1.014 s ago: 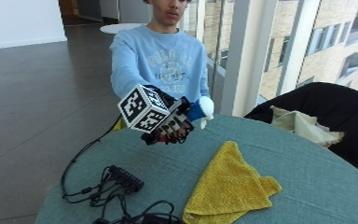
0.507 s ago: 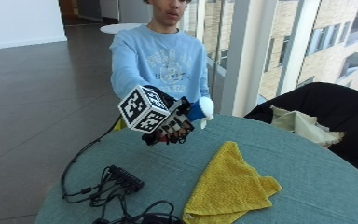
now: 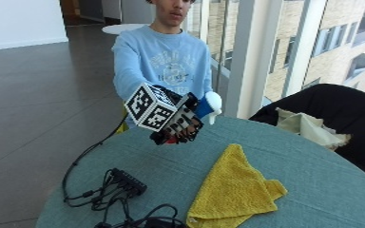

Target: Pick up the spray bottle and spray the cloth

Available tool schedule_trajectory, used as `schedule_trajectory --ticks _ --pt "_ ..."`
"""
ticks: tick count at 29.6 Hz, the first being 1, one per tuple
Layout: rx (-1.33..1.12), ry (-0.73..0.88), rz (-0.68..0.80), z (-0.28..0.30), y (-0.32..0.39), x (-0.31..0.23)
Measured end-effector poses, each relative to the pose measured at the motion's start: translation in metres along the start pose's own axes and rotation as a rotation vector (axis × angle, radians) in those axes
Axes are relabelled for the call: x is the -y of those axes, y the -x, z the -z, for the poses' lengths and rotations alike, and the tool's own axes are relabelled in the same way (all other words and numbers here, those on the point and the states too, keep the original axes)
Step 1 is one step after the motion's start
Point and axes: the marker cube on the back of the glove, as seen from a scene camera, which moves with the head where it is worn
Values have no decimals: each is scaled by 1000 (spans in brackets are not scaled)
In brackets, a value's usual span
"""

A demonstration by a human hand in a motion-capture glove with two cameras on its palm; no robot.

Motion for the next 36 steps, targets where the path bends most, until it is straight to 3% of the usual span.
schedule_trajectory --ticks 8,15,25,36 --pt "172 -161 343 -37 67 0" --pt "236 -214 579 -114 127 7" --pt "294 -172 716 -205 162 24" --pt "291 -158 739 -255 170 34"
